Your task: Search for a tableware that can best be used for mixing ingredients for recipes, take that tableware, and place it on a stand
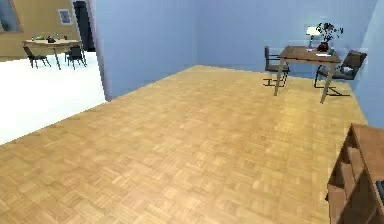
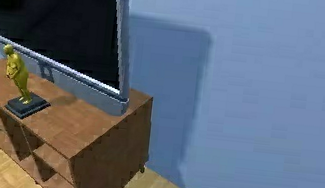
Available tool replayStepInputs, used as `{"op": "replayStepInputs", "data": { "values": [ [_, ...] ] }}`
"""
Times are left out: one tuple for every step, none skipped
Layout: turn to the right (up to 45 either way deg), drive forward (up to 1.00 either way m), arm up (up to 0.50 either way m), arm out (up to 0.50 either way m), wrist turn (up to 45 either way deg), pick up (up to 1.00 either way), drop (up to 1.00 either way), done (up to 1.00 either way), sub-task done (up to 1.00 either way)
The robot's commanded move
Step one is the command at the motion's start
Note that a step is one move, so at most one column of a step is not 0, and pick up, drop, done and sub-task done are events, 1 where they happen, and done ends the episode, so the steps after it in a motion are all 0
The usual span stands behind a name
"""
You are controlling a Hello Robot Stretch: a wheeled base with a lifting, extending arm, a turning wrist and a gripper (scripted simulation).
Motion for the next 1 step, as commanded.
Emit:
{"op": "replayStepInputs", "data": {
  "values": [
    [-21.0,0.0,0.0,0.0,0.0,0.0,0.0,0.0,0.0]
  ]
}}
